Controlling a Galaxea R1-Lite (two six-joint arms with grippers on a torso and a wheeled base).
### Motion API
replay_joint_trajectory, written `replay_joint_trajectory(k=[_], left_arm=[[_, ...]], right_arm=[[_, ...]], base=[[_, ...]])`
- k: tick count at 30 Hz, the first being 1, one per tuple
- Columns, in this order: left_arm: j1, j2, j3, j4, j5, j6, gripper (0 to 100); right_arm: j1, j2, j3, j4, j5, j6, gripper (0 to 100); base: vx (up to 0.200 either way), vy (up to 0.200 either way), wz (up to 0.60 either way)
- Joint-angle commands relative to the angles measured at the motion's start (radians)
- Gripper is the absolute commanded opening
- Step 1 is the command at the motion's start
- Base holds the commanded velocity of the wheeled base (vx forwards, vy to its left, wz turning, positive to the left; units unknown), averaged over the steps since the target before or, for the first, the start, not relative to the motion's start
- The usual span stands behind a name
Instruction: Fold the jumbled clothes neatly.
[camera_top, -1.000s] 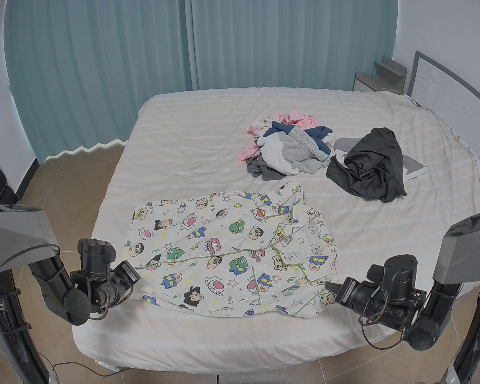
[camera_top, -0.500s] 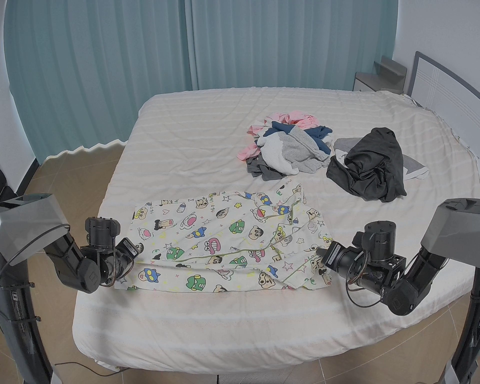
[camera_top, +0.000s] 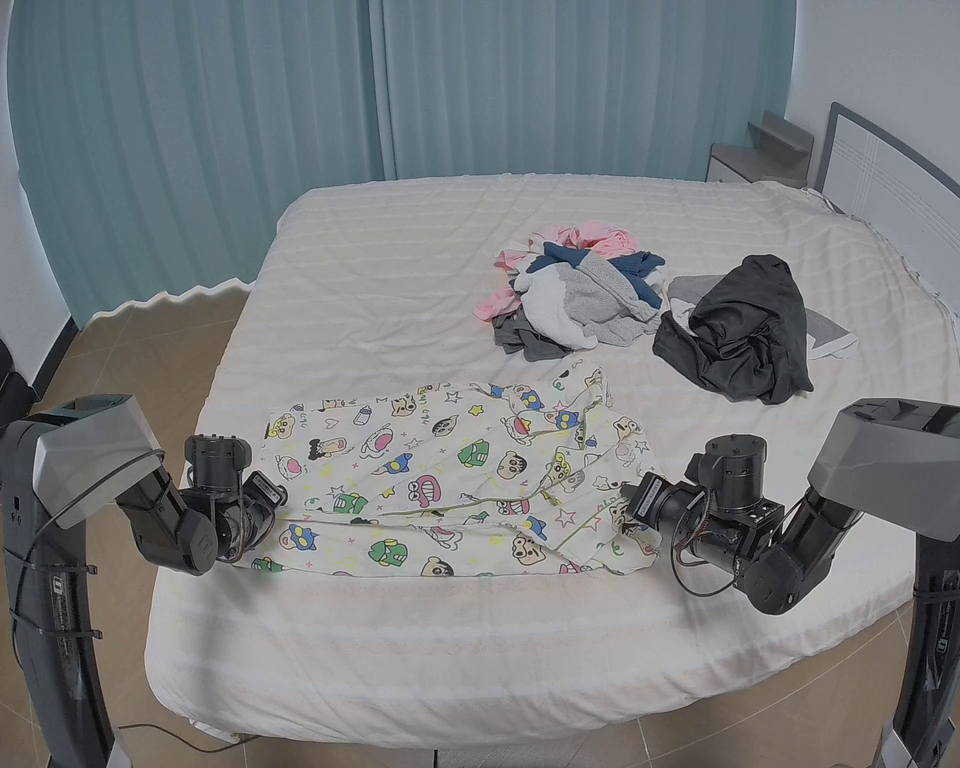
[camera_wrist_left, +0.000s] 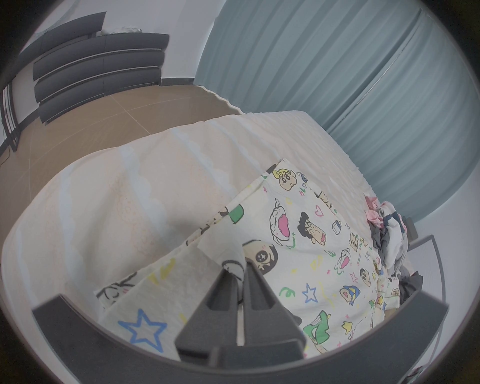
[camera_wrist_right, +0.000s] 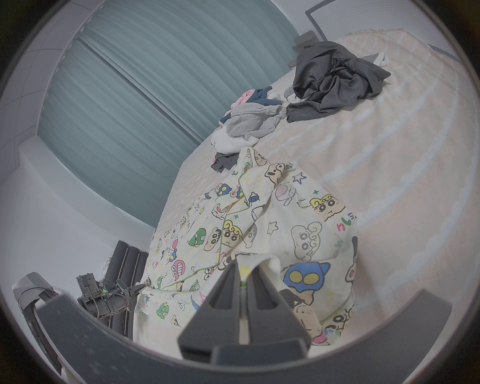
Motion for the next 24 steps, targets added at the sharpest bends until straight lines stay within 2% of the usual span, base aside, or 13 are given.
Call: replay_joint_trajectory(k=[1,9,10,18,24], left_arm=[[0.008,0.015,-0.011,-0.001,-0.001,-0.007,0],[0.015,0.021,-0.023,-0.001,-0.001,-0.036,0],[0.015,0.021,-0.023,-0.001,-0.003,-0.036,100],[0.017,0.01,-0.02,-0.008,0.01,-0.04,100],[0.063,-0.092,-0.008,-0.007,0.025,-0.092,100]], right_arm=[[0.001,0.023,-0.022,-0.001,0.002,-0.005,0],[-0.001,0.04,-0.067,0.001,0.015,-0.025,0],[-0.001,0.04,-0.067,0.002,0.022,-0.028,100],[-0.008,0.032,-0.059,-0.009,0.034,-0.041,100],[-0.033,-0.014,-0.019,-0.013,0.028,-0.037,100]], base=[[0.0,0.0,0.0],[0.0,0.0,0.0],[0.0,0.0,0.0],[0.0,0.0,0.0],[0.0,0.0,0.0]])
